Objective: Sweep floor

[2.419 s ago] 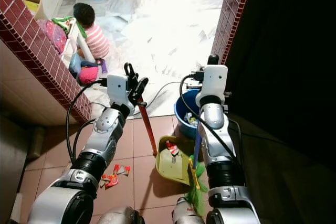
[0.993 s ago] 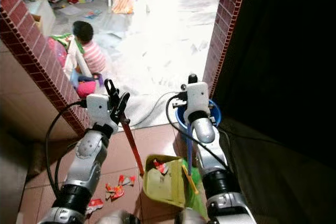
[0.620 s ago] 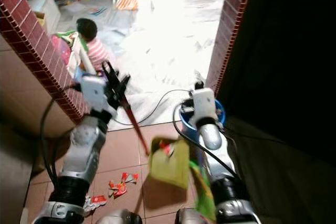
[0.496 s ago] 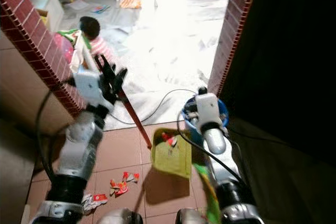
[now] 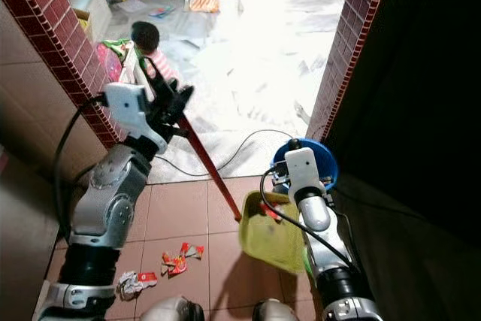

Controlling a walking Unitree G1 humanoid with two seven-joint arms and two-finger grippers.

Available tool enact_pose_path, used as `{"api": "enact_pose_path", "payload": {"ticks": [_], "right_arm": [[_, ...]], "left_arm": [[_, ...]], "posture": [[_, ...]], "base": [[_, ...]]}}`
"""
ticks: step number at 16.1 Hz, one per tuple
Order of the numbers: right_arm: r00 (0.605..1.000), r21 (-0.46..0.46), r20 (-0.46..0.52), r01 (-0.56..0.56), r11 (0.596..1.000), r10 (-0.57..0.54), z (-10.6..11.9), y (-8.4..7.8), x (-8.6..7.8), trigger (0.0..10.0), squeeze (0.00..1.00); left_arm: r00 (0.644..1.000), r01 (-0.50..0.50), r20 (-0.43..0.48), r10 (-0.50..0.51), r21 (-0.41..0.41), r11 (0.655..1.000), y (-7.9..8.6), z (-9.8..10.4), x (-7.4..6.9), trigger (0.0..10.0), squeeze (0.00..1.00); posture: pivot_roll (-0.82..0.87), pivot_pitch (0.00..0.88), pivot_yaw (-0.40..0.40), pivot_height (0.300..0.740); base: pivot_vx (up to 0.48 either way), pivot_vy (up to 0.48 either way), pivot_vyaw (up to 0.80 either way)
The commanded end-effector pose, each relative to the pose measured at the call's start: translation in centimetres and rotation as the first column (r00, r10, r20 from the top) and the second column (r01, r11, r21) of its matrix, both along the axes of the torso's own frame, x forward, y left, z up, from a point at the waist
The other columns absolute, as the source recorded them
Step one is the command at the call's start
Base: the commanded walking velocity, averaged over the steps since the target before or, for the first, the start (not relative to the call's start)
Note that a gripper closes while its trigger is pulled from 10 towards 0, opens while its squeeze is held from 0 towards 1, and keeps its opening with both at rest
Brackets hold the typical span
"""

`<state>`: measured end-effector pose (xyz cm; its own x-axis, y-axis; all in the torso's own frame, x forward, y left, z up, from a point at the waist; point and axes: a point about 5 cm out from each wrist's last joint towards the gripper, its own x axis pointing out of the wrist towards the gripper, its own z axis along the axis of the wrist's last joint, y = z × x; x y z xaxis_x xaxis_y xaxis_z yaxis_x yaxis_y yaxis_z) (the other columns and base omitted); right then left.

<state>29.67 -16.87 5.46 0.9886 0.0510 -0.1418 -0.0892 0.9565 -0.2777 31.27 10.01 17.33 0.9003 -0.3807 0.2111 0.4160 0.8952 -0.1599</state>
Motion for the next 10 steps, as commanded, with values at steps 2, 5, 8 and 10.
{"api": "enact_pose_path", "payload": {"ticks": [2, 5, 8, 10], "right_arm": [[0.999, -0.018, -0.035, 0.010, 1.000, -0.011, -0.7, -0.5, -0.2, 10.0, 0.00], [0.999, -0.022, -0.047, 0.000, 1.000, -0.001, -0.9, -0.5, -0.2, 10.0, 0.00], [0.999, -0.024, -0.046, -0.019, 1.000, 0.018, -0.8, -0.2, 0.1, 10.0, 0.00], [0.999, -0.027, -0.044, -0.022, 0.999, 0.020, -0.8, -0.2, 0.2, 10.0, 0.00]], "left_arm": [[0.995, -0.082, 0.059, 0.084, -0.037, 0.996, 2.3, 1.9, 0.3, 10.0, 0.00], [0.997, -0.039, 0.066, 0.040, -0.013, 0.999, 2.7, 2.5, 0.1, 10.0, 0.00], [0.970, -0.201, 0.136, 0.203, -0.028, 0.979, 5.1, 4.0, 0.4, 10.0, 0.00], [0.930, -0.298, 0.207, 0.303, -0.053, 0.953, 6.2, 5.9, 0.7, 10.0, 0.00]], "posture": [[-0.07, 0.000, 0.078, 0.740], [-0.06, 0.000, 0.068, 0.740], [-0.06, 0.000, 0.059, 0.740], [-0.06, 0.000, 0.058, 0.740]], "base": [[0.000, 0.000, 0.00], [0.000, 0.000, 0.00], [0.000, 0.000, 0.00], [0.000, 0.000, 0.00]]}}
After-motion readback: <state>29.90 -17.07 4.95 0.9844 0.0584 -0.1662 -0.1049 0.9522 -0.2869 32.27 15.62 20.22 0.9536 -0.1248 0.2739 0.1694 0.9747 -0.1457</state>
